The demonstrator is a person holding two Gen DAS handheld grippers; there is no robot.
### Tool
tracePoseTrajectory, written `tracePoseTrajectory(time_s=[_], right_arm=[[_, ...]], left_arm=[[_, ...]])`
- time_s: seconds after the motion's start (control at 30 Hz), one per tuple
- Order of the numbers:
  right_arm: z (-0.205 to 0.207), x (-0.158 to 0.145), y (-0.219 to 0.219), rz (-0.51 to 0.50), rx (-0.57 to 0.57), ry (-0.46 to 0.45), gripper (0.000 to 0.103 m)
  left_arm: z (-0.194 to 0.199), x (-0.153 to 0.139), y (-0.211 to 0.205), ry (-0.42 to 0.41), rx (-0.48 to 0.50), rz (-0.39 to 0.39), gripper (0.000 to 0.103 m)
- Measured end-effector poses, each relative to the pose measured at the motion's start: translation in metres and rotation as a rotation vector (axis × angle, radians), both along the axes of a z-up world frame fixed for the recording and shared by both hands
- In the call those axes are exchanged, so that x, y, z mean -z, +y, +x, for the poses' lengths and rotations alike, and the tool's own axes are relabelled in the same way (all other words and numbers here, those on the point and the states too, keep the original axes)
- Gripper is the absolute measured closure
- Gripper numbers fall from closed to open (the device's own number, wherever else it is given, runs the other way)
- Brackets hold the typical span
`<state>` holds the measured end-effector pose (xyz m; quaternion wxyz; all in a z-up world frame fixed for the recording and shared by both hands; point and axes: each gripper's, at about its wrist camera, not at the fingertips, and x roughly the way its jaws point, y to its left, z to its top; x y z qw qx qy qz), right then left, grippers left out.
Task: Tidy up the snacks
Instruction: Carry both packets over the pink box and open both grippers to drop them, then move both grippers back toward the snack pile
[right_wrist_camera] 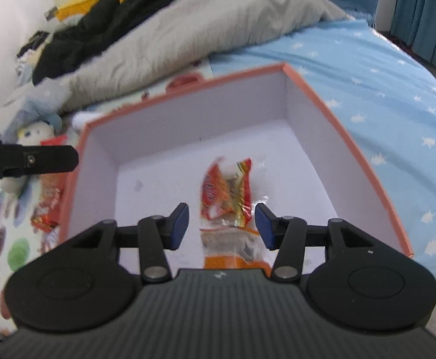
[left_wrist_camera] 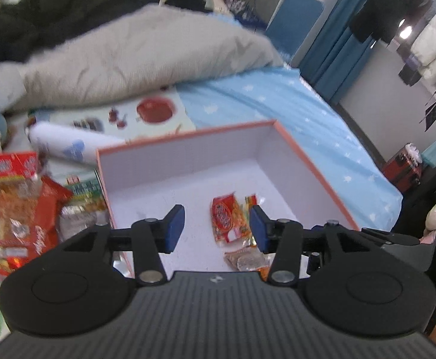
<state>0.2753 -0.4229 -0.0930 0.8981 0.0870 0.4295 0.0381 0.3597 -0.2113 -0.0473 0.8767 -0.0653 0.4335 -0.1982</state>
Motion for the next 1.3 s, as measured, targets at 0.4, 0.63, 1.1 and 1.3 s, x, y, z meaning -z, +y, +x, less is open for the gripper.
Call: tracePoseTrajectory(time_s=[0.4,0.63,1.1,1.3], right_arm=[[-0.043,-0.083,0.037,-0.001,-0.039,-0.237,0.051],[-0.076,-0.109,0.064,-0.003,-0.077,-0.335,0.051],[-0.139,-0.106,0.110,0.073,-0.137,-0.409,0.051],[-0.163,-0.102,0.128,0.073,-0.160,-0.437,0.051]], left_arm=[[-0.065,-0.081,0.041,-0.242,-0.019,-0.014,0.049],[-0.115,-0.101,0.075,-0.330,-0.063,-0.010,0.045],[-0.219,-0.092,0.149,-0.409,-0.196,0.030,0.039],[-0.258,-0.079,0.176,-0.433,-0.261,0.035,0.039]])
